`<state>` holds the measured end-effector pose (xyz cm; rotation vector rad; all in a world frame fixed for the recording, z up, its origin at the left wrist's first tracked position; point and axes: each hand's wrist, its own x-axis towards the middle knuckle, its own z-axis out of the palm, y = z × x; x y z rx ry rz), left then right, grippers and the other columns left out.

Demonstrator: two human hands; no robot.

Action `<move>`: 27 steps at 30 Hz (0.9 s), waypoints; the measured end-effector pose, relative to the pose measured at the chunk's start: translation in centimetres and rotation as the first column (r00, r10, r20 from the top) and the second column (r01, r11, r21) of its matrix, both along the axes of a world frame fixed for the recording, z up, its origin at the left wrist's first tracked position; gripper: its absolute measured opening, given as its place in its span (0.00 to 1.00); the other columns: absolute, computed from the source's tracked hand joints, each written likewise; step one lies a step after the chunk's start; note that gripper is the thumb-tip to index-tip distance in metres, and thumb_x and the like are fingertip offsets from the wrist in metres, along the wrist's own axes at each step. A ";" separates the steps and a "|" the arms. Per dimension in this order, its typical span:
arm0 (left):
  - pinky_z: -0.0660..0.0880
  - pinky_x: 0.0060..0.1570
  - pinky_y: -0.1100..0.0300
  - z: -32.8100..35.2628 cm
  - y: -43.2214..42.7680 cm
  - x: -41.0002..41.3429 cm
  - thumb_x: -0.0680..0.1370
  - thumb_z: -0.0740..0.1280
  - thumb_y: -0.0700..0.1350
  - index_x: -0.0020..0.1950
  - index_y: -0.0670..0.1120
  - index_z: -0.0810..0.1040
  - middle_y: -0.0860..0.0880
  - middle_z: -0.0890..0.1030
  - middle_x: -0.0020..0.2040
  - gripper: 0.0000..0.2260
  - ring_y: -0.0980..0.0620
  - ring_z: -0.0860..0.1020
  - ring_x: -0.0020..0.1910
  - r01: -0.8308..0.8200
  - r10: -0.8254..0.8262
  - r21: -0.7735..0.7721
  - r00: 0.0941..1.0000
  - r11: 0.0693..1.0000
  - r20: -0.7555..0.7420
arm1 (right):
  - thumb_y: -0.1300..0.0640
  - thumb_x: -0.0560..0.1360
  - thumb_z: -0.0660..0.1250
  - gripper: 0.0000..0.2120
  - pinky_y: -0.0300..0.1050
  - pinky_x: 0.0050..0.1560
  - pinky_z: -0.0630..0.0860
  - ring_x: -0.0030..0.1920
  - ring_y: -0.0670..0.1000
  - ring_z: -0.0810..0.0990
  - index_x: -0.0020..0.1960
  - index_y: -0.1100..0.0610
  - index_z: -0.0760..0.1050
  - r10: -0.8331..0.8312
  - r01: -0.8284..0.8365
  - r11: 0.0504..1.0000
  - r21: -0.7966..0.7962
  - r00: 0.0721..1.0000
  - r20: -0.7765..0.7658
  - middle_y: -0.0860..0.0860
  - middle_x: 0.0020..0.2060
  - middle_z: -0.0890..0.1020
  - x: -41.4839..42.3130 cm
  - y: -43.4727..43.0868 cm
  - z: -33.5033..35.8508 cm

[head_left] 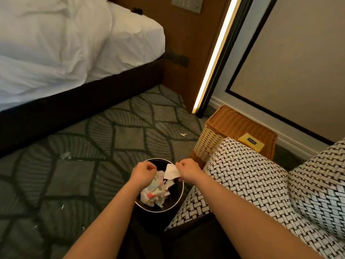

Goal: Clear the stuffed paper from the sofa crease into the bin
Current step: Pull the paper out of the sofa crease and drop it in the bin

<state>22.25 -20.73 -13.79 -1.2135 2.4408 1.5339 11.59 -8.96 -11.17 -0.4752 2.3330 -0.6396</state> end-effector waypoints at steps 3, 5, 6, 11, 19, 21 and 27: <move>0.70 0.53 0.58 -0.7 -0.4 -0.4 0.78 0.61 0.40 0.57 0.40 0.78 0.43 0.79 0.55 0.11 0.46 0.76 0.55 -0.008 0.008 0.011 1.000 1.000 0.002 | 0.54 0.80 0.53 0.16 0.47 0.52 0.70 0.57 0.59 0.75 0.58 0.63 0.73 0.072 -0.074 0.995 0.068 0.997 0.029 0.59 0.55 0.76 -0.4 -0.1 -1.2; 0.70 0.54 0.58 -0.9 -0.5 -0.5 0.78 0.60 0.41 0.58 0.39 0.77 0.42 0.78 0.56 0.11 0.46 0.75 0.56 -0.010 0.010 0.010 1.000 1.000 0.014 | 0.56 0.79 0.54 0.14 0.45 0.50 0.69 0.57 0.58 0.75 0.57 0.62 0.74 0.127 -0.128 0.986 0.102 0.992 0.017 0.59 0.57 0.77 -0.6 0.6 -1.2; 0.69 0.54 0.58 -0.9 -0.5 -0.4 0.79 0.60 0.41 0.58 0.39 0.77 0.42 0.78 0.56 0.11 0.45 0.75 0.56 -0.010 0.010 0.012 1.000 1.000 0.020 | 0.57 0.79 0.54 0.14 0.46 0.52 0.70 0.56 0.57 0.75 0.57 0.62 0.74 0.157 -0.156 0.982 0.109 0.988 0.005 0.58 0.57 0.77 -0.8 0.9 -0.8; 0.70 0.54 0.58 0.0 0.8 -0.2 0.79 0.61 0.43 0.57 0.41 0.77 0.44 0.79 0.53 0.11 0.47 0.76 0.54 0.082 -0.082 0.021 0.996 0.996 0.027 | 0.58 0.79 0.56 0.15 0.53 0.60 0.73 0.56 0.57 0.77 0.59 0.63 0.75 0.261 -0.260 0.958 0.122 0.965 0.002 0.58 0.56 0.78 -1.4 3.8 2.7; 0.73 0.53 0.55 6.5 7.6 -1.0 0.79 0.60 0.48 0.55 0.46 0.77 0.47 0.79 0.50 0.10 0.50 0.77 0.51 0.433 -0.435 -0.039 0.899 0.901 -0.052 | 0.56 0.79 0.58 0.14 0.42 0.50 0.75 0.47 0.46 0.79 0.62 0.57 0.73 0.228 -0.232 0.973 -0.017 0.965 -0.130 0.52 0.54 0.79 -1.2 11.5 6.8; 0.73 0.51 0.56 8.7 10.0 -1.3 0.79 0.60 0.49 0.54 0.47 0.77 0.49 0.79 0.49 0.10 0.51 0.77 0.49 0.495 -0.503 -0.098 0.857 0.863 -0.108 | 0.55 0.79 0.58 0.14 0.40 0.48 0.75 0.45 0.45 0.79 0.62 0.57 0.74 0.202 -0.209 0.978 -0.027 0.967 -0.153 0.51 0.54 0.79 -1.0 14.1 7.3; 0.69 0.46 0.63 13.1 18.9 -1.2 0.79 0.59 0.49 0.50 0.52 0.75 0.57 0.76 0.44 0.06 0.57 0.74 0.46 0.650 -0.673 -0.172 0.707 0.740 -0.220 | 0.53 0.79 0.57 0.12 0.45 0.57 0.74 0.51 0.47 0.79 0.58 0.55 0.75 0.048 -0.063 0.995 -0.076 0.981 -0.187 0.50 0.56 0.79 0.8 24.1 7.8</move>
